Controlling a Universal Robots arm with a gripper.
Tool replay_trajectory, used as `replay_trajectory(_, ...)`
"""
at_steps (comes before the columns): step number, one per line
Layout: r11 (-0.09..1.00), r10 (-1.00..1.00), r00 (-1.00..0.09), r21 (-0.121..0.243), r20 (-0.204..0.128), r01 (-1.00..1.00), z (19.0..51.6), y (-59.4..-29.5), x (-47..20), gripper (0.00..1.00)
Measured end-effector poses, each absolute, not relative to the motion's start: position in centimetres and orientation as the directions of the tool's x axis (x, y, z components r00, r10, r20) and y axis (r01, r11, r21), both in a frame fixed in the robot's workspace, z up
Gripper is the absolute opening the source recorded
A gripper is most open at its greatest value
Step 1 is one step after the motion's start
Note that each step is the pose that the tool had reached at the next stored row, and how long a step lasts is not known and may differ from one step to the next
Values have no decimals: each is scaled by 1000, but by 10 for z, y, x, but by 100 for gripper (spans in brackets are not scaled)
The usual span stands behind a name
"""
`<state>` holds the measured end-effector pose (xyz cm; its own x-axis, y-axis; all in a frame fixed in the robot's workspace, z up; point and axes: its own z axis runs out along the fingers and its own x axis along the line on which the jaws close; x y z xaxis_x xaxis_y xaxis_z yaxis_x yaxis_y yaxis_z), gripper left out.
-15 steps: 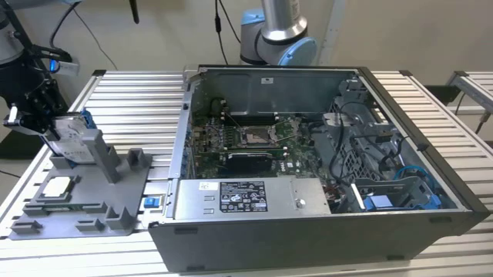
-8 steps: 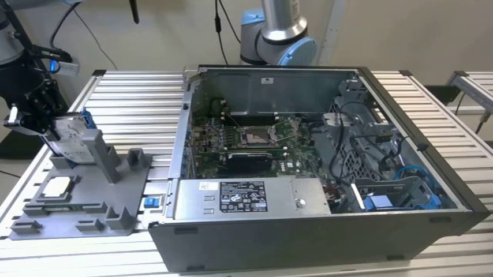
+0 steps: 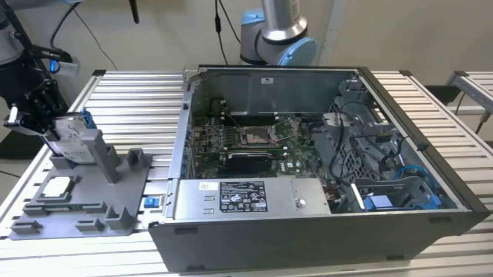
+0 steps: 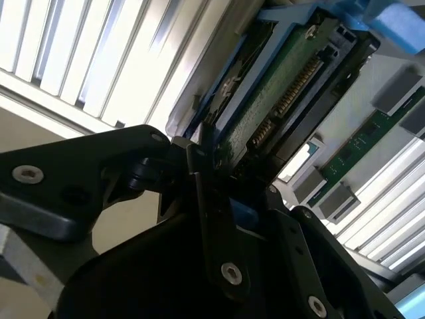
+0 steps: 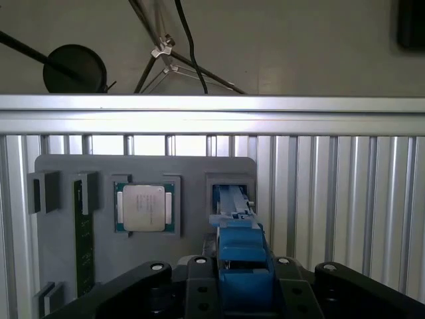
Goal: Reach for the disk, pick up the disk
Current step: 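Pick up the disk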
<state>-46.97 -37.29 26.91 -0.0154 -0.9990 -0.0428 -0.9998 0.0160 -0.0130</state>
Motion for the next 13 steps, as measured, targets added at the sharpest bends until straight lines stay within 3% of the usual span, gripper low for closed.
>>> replay_trajectory(13,16,-999,-15,-13,-43,-1000,303,-373,-470,0)
